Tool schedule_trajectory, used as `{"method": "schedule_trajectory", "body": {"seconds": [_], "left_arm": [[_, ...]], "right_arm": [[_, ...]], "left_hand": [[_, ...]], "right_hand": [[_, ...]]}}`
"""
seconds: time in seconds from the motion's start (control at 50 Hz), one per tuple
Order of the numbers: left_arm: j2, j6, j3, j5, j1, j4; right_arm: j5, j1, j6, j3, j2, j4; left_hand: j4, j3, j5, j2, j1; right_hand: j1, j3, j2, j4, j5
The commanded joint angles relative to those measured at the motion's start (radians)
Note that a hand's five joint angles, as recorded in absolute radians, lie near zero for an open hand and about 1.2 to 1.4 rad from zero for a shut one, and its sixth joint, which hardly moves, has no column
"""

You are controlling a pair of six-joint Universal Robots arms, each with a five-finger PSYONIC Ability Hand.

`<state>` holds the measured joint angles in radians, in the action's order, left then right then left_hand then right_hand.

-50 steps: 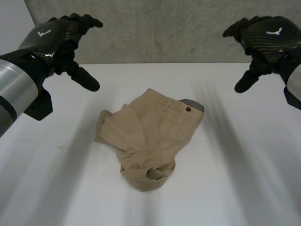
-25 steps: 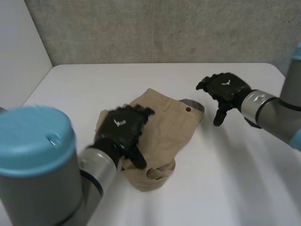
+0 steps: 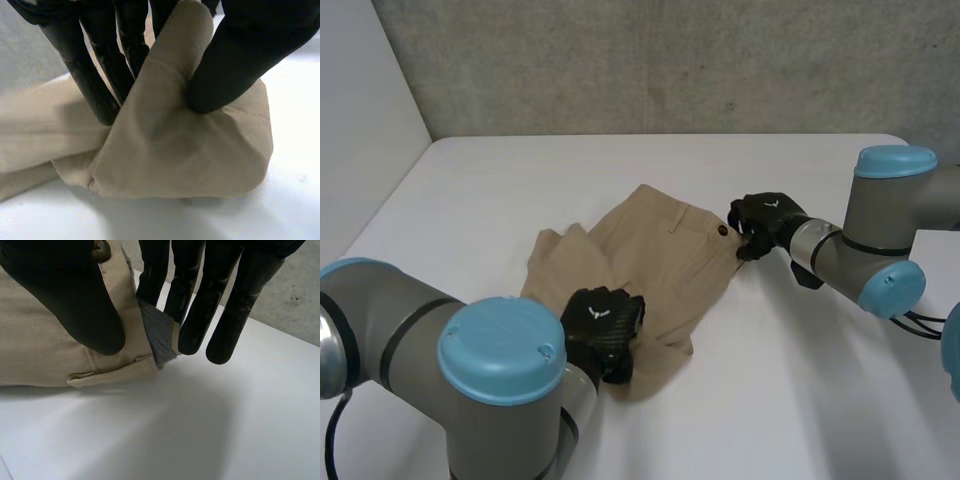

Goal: Fold the shorts.

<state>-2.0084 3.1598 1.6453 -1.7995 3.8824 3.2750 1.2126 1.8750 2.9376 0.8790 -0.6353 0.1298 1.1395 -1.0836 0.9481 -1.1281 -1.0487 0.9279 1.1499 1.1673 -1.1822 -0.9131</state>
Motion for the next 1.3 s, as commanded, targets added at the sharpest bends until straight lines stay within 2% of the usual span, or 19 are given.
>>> {"method": "schedule_trajectory", "body": {"seconds": [0.02, 0.08, 0.12, 0.24, 0.28, 0.36, 0.5, 0.6, 0.7, 0.78, 0.8, 0.82, 0.9, 0.94, 0.98, 1.0, 1.1, 1.18, 1.3], "left_arm": [[0.132, 0.000, -0.009, 0.000, 0.023, -0.002], [0.192, 0.000, -0.012, 0.005, 0.032, -0.006], [0.299, 0.002, -0.013, 0.008, 0.051, -0.009], [0.471, -0.001, -0.027, 0.014, 0.112, -0.012], [0.555, -0.009, -0.036, 0.046, 0.150, -0.020], [0.600, -0.026, -0.036, 0.121, 0.195, -0.035], [0.583, -0.072, -0.009, 0.180, 0.247, -0.046], [0.328, -0.115, -0.018, 0.189, 0.290, -0.034], [0.197, -0.107, -0.073, 0.187, 0.344, -0.028], [-0.048, -0.109, -0.235, 0.192, 0.402, -0.021], [-0.081, -0.110, -0.263, 0.192, 0.405, -0.021], [-0.111, -0.110, -0.288, 0.192, 0.408, -0.021], [-0.236, -0.101, -0.401, 0.189, 0.425, -0.018], [-0.245, -0.101, -0.412, 0.187, 0.428, -0.017], [-0.250, -0.100, -0.426, 0.183, 0.433, -0.008], [-0.244, -0.100, -0.421, 0.183, 0.434, -0.006], [-0.174, -0.101, -0.383, 0.183, 0.436, -0.011], [-0.038, -0.100, -0.271, 0.187, 0.422, 0.000], [0.107, -0.083, -0.147, 0.186, 0.385, 0.009]], "right_arm": [[-0.001, 0.003, 0.050, 0.006, -0.062, 0.010], [0.004, -0.008, 0.064, 0.026, -0.162, 0.024], [0.004, -0.014, 0.051, 0.073, -0.310, 0.060], [-0.004, -0.034, 0.049, 0.121, -0.581, 0.106], [-0.002, -0.059, 0.043, 0.127, -0.657, 0.132], [-0.008, -0.079, 0.035, 0.121, -0.724, 0.197], [-0.013, -0.054, 0.026, 0.133, -0.663, 0.217], [0.022, 0.012, -0.044, 0.086, -0.459, 0.226], [0.074, 0.026, -0.055, 0.014, -0.301, 0.217], [0.125, 0.029, -0.051, -0.084, -0.155, 0.202], [0.131, 0.029, -0.051, -0.104, -0.126, 0.194], [0.136, 0.029, -0.051, -0.135, -0.075, 0.174], [0.148, 0.035, -0.049, -0.190, 0.009, 0.104], [0.153, 0.039, -0.049, -0.198, 0.015, 0.091], [0.166, 0.053, -0.048, -0.206, 0.017, 0.068], [0.168, 0.053, -0.046, -0.201, 0.014, 0.067], [0.168, 0.053, -0.028, -0.167, -0.075, 0.067], [0.153, 0.041, -0.051, -0.052, -0.228, 0.057], [0.136, 0.038, -0.174, 0.081, -0.311, 0.047]], "left_hand": [[0.257, -0.313, 0.274, -0.268, -0.348], [0.257, -0.313, 0.274, -0.268, -0.348], [0.257, -0.313, 0.274, -0.268, -0.348], [0.257, -0.313, 0.274, -0.268, -0.348], [0.257, -0.313, 0.274, -0.268, -0.348], [0.257, -0.313, 0.274, -0.268, -0.348], [0.257, -0.313, 0.274, -0.268, -0.348], [0.117, -0.172, 0.133, -0.128, -0.207], [0.037, -0.093, 0.054, -0.048, -0.128], [-0.171, 0.115, -0.154, 0.160, 0.080], [-0.221, 0.165, -0.204, 0.209, 0.130], [-0.274, 0.218, -0.257, 0.262, 0.183], [-0.558, 0.502, -0.541, 0.547, 0.467], [-0.606, 0.550, -0.589, 0.594, 0.515], [-0.875, 0.819, -0.858, 0.863, 0.784], [-0.902, 0.846, -0.885, 0.891, 0.811], [-0.917, 0.861, -0.900, 0.906, 0.826], [-0.914, 0.858, -0.897, 0.903, 0.824], [-0.903, 0.847, -0.886, 0.891, 0.812]], "right_hand": [[0.468, 0.246, 0.229, -0.214, -0.309], [0.468, 0.246, 0.229, -0.214, -0.309], [0.468, 0.246, 0.229, -0.214, -0.309], [0.468, 0.246, 0.229, -0.214, -0.309], [0.468, 0.246, 0.229, -0.214, -0.309], [0.468, 0.246, 0.229, -0.214, -0.309], [0.468, 0.246, 0.229, -0.214, -0.309], [0.468, 0.246, 0.229, -0.214, -0.309], [0.468, 0.246, 0.229, -0.214, -0.309], [0.449, 0.227, 0.210, -0.195, -0.289], [0.274, 0.052, 0.035, -0.020, -0.115], [-0.096, -0.318, -0.336, 0.351, 0.256], [-0.753, -0.975, -0.993, 1.008, 0.913], [-0.753, -0.975, -0.993, 1.008, 0.913], [-0.753, -0.975, -0.993, 1.008, 0.913], [-0.753, -0.975, -0.993, 1.008, 0.913], [-0.753, -0.975, -0.993, 1.008, 0.913], [-0.753, -0.975, -0.993, 1.008, 0.913], [-0.753, -0.975, -0.993, 1.008, 0.913]]}}
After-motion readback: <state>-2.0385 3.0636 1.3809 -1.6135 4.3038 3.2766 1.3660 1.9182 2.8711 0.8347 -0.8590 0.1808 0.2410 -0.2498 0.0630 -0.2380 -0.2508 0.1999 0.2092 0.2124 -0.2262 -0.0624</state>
